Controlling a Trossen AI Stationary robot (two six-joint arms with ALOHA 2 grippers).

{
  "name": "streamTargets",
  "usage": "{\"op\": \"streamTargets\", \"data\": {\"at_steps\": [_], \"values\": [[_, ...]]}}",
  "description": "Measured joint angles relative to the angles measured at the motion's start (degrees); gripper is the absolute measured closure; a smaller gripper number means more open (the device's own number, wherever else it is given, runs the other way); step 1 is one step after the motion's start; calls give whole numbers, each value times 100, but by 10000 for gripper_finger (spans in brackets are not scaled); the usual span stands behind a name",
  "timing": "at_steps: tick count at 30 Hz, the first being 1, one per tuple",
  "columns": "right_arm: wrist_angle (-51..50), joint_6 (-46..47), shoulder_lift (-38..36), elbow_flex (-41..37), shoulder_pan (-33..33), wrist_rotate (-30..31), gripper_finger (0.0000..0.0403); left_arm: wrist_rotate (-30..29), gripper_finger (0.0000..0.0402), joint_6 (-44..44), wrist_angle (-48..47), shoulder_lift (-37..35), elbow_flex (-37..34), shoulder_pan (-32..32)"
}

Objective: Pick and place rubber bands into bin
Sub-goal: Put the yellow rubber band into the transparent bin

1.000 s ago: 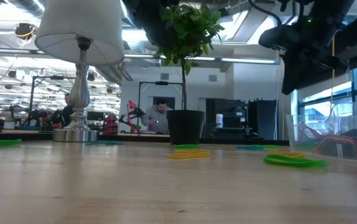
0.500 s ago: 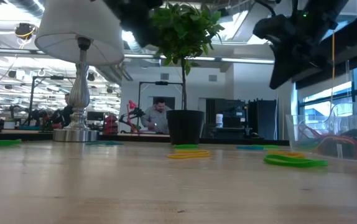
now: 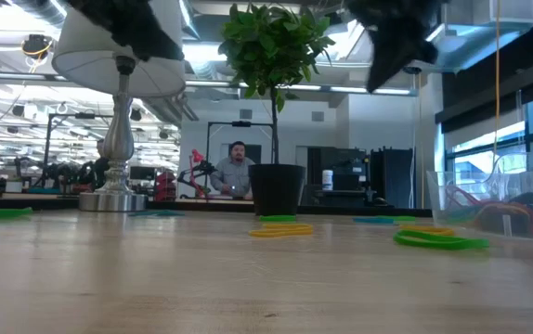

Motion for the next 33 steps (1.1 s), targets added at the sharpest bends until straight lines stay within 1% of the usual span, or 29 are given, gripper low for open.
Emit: {"op": "streamTargets", "data": {"at_steps": [4,6,9,11,13,18,21,25,29,33], "values": [[-784,-1190,783,1061,-421,-797,398,-206,399,-198,112,-462,-325,-234],[-1295,-1736,1189,1496,-610,-1172,391,-229,399,-347,97,-573,-400,-326],[-2083,-2378,1828,1951,-799,-1540,372,-235,400,-594,37,-648,-460,-445],[-2577,-2697,2238,2092,-887,-1785,354,-239,399,-679,36,-636,-461,-517],[-2875,-2919,2584,2116,-932,-2060,333,-244,399,-682,-14,-633,-466,-584],[-2936,-3276,3266,1910,-868,-2624,273,-245,400,-684,-9,-626,-466,-695],[-2918,-3454,3505,1749,-691,-2727,239,-244,399,-685,-37,-626,-466,-738],[-2688,-3552,3610,1496,-384,-2738,203,-239,400,-739,-33,-626,-466,-737],[-2114,-3538,3609,1226,-53,-2729,186,-265,399,-770,-33,-626,-466,-737],[-1556,-3529,3607,966,177,-2727,191,-338,400,-770,-33,-626,-466,-737]]}}
